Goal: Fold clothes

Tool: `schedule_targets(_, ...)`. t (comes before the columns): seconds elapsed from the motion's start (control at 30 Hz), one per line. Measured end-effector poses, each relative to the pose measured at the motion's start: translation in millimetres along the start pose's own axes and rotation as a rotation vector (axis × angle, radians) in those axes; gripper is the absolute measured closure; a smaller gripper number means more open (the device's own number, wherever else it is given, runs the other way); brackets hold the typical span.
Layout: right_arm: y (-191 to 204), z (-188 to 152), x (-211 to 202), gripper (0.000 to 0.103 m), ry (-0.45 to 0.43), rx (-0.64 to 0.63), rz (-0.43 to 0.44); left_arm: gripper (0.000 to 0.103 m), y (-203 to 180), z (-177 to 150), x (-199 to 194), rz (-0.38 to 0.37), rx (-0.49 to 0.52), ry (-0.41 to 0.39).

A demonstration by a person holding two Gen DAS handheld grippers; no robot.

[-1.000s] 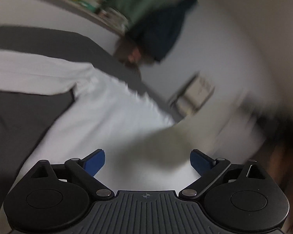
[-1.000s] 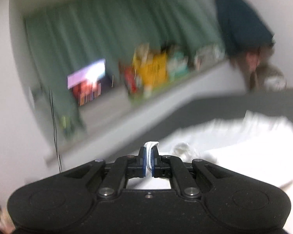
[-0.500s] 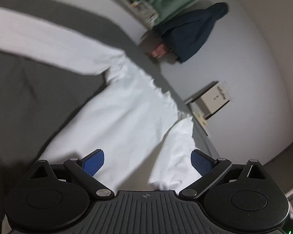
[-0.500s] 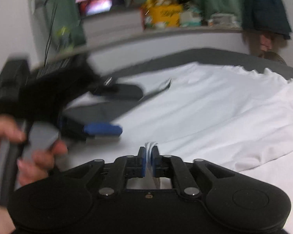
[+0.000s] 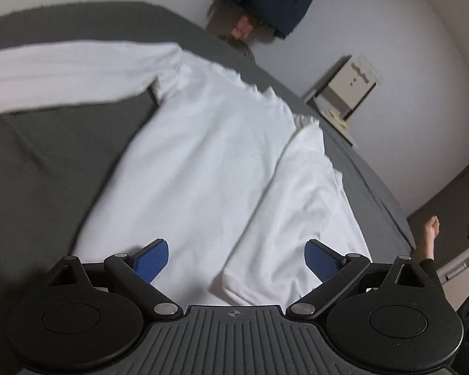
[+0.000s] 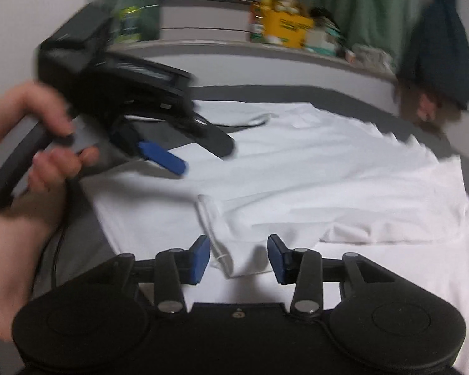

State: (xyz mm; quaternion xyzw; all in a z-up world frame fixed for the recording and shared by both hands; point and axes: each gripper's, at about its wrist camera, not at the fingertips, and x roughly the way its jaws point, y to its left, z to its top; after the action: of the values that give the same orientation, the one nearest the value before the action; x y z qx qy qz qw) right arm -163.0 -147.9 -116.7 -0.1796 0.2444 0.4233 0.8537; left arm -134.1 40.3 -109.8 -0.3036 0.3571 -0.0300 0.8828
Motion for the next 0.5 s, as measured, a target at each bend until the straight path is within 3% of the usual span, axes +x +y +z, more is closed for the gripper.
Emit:
schedule_targets(0.1,13,-1,2,0.067,0.004,-0.098,-0.033,0.034,-4,-4,6,0.030,0.021,0.050)
schedule_targets(0.2,17,-2,5,0.079,0.022,-0.128,-0.048,0.047,-7,-7,11,0.039,0.046,0.072)
schedule_targets(0.27,14,-1,11,0.093,0.041,-0.111,-0.044,0.075,-9,-7,14,0.038,0.050,0.087)
schedule_targets(0.33,12,-1,12,0.094,0.043,-0.089,-0.050,0.089,-9,-8,17,0.026,0.037,0.098)
schedule_targets(0.5,10,2,8,0.096,0.035,-0.058,-0.054,0.097,-15,-10,16,0.016,0.033,0.071)
